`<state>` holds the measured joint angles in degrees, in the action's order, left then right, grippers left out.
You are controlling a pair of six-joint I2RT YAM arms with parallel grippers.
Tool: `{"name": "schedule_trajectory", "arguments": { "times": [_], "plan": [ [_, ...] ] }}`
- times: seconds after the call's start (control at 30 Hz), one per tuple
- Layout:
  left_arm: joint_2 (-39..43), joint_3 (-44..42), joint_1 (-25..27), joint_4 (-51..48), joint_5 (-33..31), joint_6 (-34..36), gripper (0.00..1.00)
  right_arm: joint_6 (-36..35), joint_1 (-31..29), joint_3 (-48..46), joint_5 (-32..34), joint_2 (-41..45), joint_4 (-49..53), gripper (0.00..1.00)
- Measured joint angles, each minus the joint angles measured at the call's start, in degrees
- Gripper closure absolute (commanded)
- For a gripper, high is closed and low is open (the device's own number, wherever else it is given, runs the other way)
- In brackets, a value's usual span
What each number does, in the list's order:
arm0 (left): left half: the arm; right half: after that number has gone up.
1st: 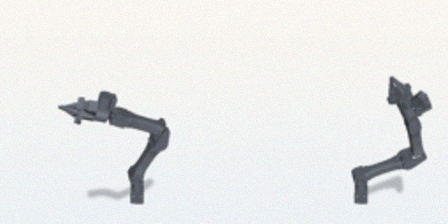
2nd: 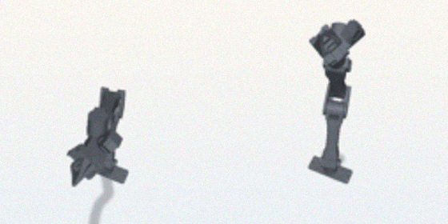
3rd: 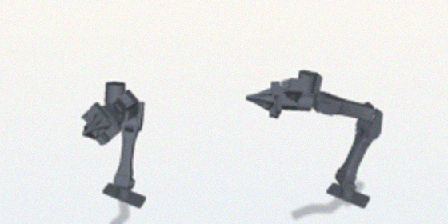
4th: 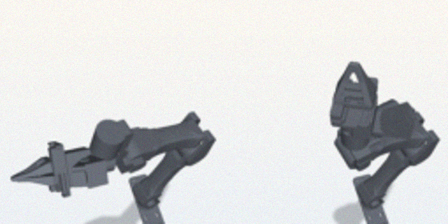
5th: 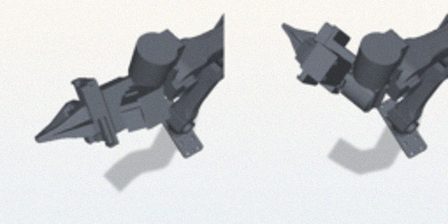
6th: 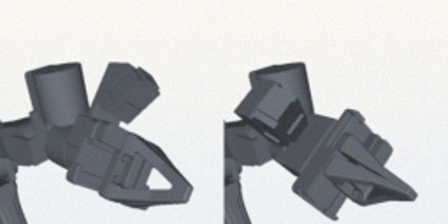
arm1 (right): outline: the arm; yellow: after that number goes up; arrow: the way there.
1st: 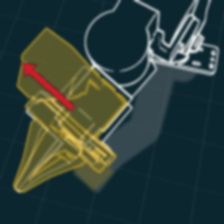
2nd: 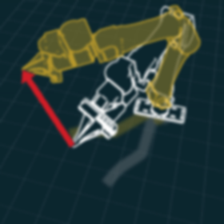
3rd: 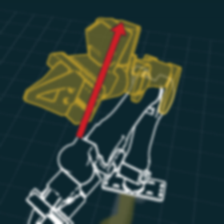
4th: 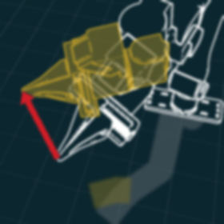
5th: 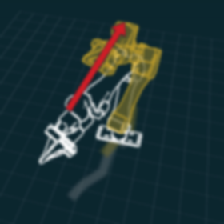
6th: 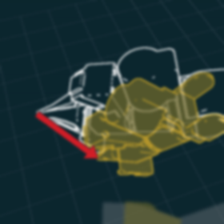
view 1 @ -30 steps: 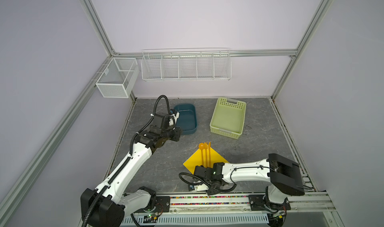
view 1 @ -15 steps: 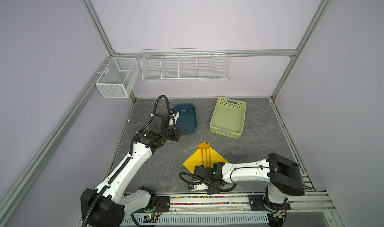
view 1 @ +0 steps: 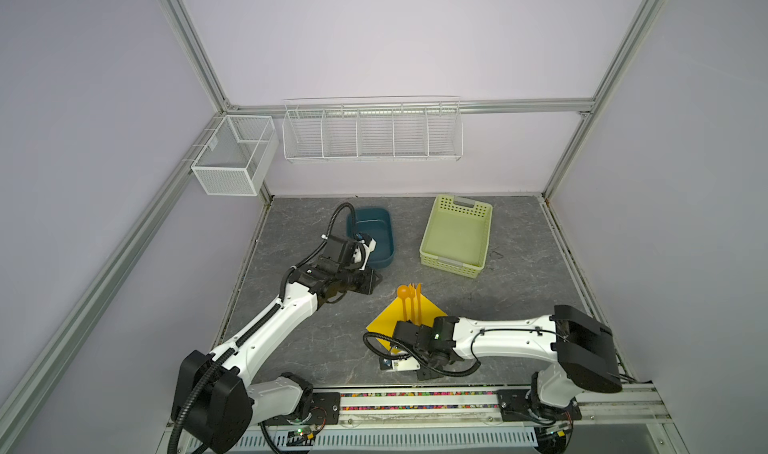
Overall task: Place the utensils on the paper napkin and roll it up
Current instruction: 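Move the left gripper down to the napkin edge beside the right gripper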
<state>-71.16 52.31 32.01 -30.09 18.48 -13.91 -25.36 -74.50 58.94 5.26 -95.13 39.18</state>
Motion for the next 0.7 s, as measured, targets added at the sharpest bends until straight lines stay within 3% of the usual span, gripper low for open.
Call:
{"name": "schedule_trajectory", "arguments": {
  "times": [0.17, 0.5, 0.7],
  "plan": [
    [0.00, -5.73, 1.16, 4.66, 2.73, -5.51, 0.89, -1.07, 1.18, 0.85, -0.13, -0.02, 0.70, 0.86],
    [0.02, -17.57, 1.40, 11.08, 7.96, -13.51, 0.92, -4.68, 3.21, 3.61, -0.13, -0.09, 1.18, 0.87],
    [-0.61, -20.13, 1.44, 13.09, 9.27, -15.45, 0.92, -6.73, 4.17, 5.38, -0.13, -1.14, 1.60, 0.87]
  ]
}}
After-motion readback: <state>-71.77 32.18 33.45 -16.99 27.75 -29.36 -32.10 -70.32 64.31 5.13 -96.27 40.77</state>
